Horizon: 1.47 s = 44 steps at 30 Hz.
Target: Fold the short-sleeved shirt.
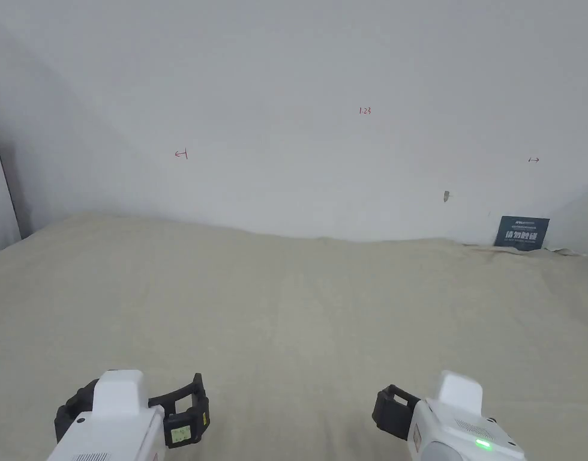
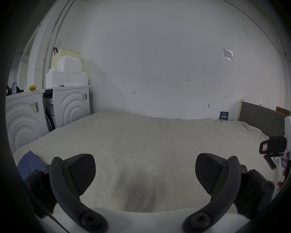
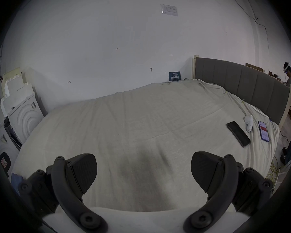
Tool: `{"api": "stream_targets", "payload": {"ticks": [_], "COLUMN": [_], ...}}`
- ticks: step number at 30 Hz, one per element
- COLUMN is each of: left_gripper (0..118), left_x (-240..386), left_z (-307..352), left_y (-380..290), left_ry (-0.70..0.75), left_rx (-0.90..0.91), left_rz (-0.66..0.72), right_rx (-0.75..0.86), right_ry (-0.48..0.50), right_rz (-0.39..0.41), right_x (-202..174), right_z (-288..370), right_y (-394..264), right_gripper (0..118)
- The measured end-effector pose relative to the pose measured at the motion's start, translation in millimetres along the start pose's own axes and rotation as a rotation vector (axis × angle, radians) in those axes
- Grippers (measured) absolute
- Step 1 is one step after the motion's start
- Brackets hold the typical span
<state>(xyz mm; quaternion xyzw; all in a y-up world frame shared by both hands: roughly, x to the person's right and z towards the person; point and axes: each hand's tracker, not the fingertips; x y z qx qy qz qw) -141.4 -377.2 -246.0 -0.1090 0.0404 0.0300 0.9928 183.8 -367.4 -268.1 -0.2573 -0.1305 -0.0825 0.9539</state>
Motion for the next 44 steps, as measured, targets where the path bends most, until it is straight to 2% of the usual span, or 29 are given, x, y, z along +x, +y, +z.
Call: {"api": "stream_targets", "payload": {"ticks": [2, 7, 11, 15, 20, 25, 31, 35, 39, 44], "left_gripper": [118, 118, 118, 118, 118, 118, 118, 118, 118, 118], "left_x": [0.3, 0.8, 1.6, 2.3, 4.8, 4.8, 6.1, 5.4, 3.3, 1.8], "left_z": [-0.1, -1.9, -3.8, -5.6, -5.6, -8.0, -11.0, -12.3, -13.5, -13.5], "left_y": [0.3, 1.2, 2.5, 2.3, 2.2, 3.4, 6.9, 7.1, 6.3, 5.8], "left_ry": [-0.003, -0.007, -0.003, -0.012, -0.015, -0.02, -0.022, -0.024, -0.02, -0.024], "left_rx": [-0.003, -0.005, -0.008, 0.001, 0.009, 0.024, 0.035, 0.037, 0.037, 0.041], "left_rz": [0.0, 0.0, -0.001, -0.004, -0.028, -0.042, -0.05, -0.051, -0.045, -0.037], "right_rx": [-0.005, -0.027, -0.039, -0.016, 0.071, 0.126, 0.186, 0.212, 0.21, 0.407], "right_ry": [-0.011, 0.009, 0.004, 0.039, 0.035, 0.09, 0.078, 0.12, 0.075, 0.103], "right_rz": [0.001, -0.056, -0.06, -0.066, -0.024, -0.025, 0.066, 0.083, 0.1, 0.124], "right_x": [-1.0, 2.2, 1.0, 3.2, 3.7, 10.2, 4.7, 4.6, 0.9, 0.6], "right_z": [-0.8, -1.5, -0.1, -1.5, 0.6, -5.5, -3.9, -4.3, -7.3, -2.1], "right_y": [-0.4, -1.9, 1.0, 0.2, -3.1, -6.7, -6.8, -7.0, -7.7, -19.1], "right_gripper": [113, 113, 113, 113, 113, 113, 113, 113, 113, 113]}}
